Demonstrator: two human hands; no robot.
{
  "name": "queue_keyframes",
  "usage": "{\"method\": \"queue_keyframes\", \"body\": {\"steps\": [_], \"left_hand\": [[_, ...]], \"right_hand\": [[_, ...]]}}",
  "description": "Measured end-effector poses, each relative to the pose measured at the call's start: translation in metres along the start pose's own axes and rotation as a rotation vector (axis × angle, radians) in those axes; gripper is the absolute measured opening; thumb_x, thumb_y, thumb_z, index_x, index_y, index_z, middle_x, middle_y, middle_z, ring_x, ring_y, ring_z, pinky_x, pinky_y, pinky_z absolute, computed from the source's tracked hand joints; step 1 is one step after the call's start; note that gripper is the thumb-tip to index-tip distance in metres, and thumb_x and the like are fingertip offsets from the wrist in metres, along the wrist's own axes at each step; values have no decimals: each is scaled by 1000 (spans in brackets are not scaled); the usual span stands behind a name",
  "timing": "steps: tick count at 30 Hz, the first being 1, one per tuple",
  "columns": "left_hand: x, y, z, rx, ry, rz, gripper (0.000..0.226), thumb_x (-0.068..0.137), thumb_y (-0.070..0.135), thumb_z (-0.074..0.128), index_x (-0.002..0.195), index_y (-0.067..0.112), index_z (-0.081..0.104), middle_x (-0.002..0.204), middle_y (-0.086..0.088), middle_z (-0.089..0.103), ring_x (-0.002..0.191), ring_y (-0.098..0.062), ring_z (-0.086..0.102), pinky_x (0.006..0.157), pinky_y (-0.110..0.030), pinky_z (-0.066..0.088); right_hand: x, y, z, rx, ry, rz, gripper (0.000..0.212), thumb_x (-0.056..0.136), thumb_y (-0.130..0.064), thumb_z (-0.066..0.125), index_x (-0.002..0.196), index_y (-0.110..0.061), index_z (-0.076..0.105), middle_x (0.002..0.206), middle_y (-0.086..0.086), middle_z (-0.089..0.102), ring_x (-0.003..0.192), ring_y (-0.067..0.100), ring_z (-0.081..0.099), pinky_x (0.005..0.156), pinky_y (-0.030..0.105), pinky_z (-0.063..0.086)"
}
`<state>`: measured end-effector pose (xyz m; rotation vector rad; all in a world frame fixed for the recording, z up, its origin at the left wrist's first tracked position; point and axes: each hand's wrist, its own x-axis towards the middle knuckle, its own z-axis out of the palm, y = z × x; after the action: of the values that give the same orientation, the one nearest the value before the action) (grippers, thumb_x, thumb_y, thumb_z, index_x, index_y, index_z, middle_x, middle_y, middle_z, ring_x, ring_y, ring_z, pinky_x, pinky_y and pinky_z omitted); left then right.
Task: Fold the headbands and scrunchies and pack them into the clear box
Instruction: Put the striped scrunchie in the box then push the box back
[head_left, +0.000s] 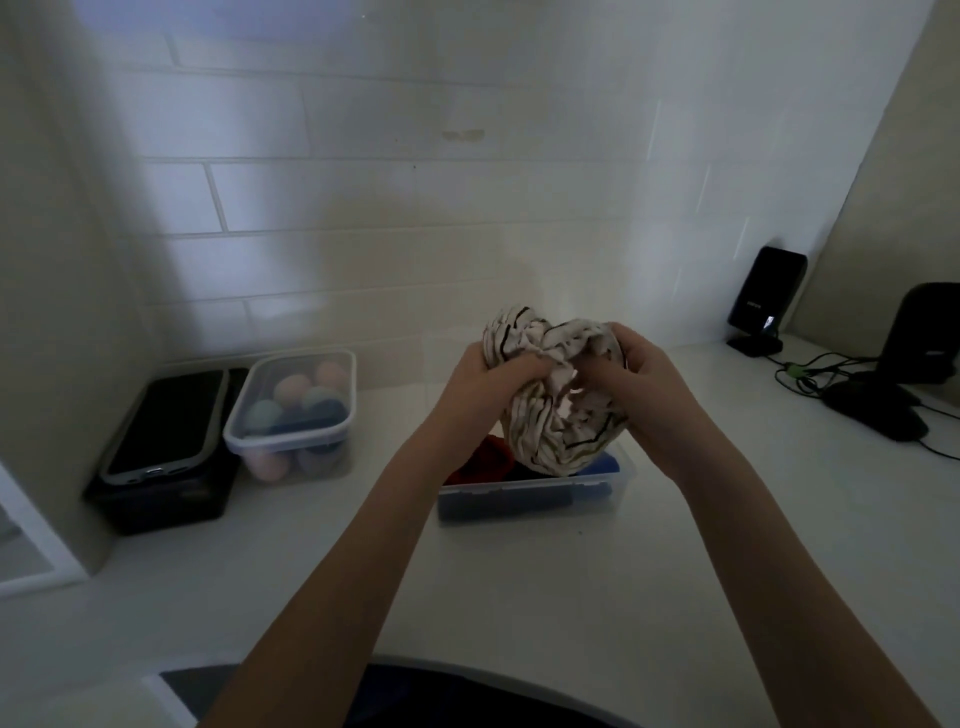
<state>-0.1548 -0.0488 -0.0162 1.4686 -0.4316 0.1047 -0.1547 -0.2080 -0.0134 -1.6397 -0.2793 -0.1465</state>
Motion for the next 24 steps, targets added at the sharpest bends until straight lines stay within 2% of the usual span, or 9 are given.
{"method": "queue_keyframes", "body": {"steps": [2,5,7,9,12,16,20,22,24], "left_hand": [[2,-2,-1,-117,-86,-98,17,70,17,59,81,18,71,78,-3,72,79,-18,68,73,-30,55],[2,-4,-2,-163,-144,-152,13,67,16,56,72,9,65,61,-3,69,58,-14,66,58,-23,53],[2,-6,-3,-167,-156,-159,12,68,16,58,71,6,63,57,-3,67,54,-13,64,56,-23,53],[2,-7,-5,-178,-160,-166,22,67,17,63,87,6,66,72,-6,71,67,-16,68,62,-26,55],[1,-8,-12,-231,-212,-174,50,65,22,66,111,3,61,100,-15,69,93,-27,66,82,-36,55],[-4,-11,-15,-455,-339,-199,39,78,18,62,113,4,60,103,-13,70,94,-24,67,81,-32,56],[-3,-17,-17,-454,-284,-250,74,64,8,73,132,7,44,108,-18,58,94,-30,57,80,-34,51],[-1,-20,-17,-486,-167,-262,81,63,-5,67,137,14,40,98,-14,59,79,-21,59,69,-29,53],[0,-25,-16,-628,-74,-230,76,65,-9,58,136,15,42,92,-11,62,69,-17,63,64,-28,56]], "right_hand": [[-2,1,0,41,-115,37,28,88,-12,58,116,-14,60,110,9,69,102,24,67,87,37,55],[-6,0,5,114,-286,85,29,92,-10,51,118,-12,62,113,11,69,104,23,67,88,34,55],[-6,0,8,53,-235,60,25,92,-10,50,112,-5,64,108,20,69,100,29,67,86,38,55],[-4,1,12,23,-127,52,24,91,-11,51,109,-1,63,105,25,68,97,33,67,84,41,54],[1,4,13,86,9,100,27,89,-15,54,110,-3,66,101,18,71,94,29,69,80,37,58],[10,9,21,418,102,268,15,85,-10,55,87,-2,67,78,13,69,74,25,67,65,28,58],[12,9,23,821,12,435,33,85,-8,43,53,-12,46,45,0,46,44,12,45,49,19,41],[11,5,19,849,-44,450,41,88,-7,38,47,-13,42,35,-5,38,27,6,32,35,13,26],[8,-2,18,705,-117,421,34,90,-7,41,57,-11,44,35,-6,38,22,3,26,29,12,23]]}}
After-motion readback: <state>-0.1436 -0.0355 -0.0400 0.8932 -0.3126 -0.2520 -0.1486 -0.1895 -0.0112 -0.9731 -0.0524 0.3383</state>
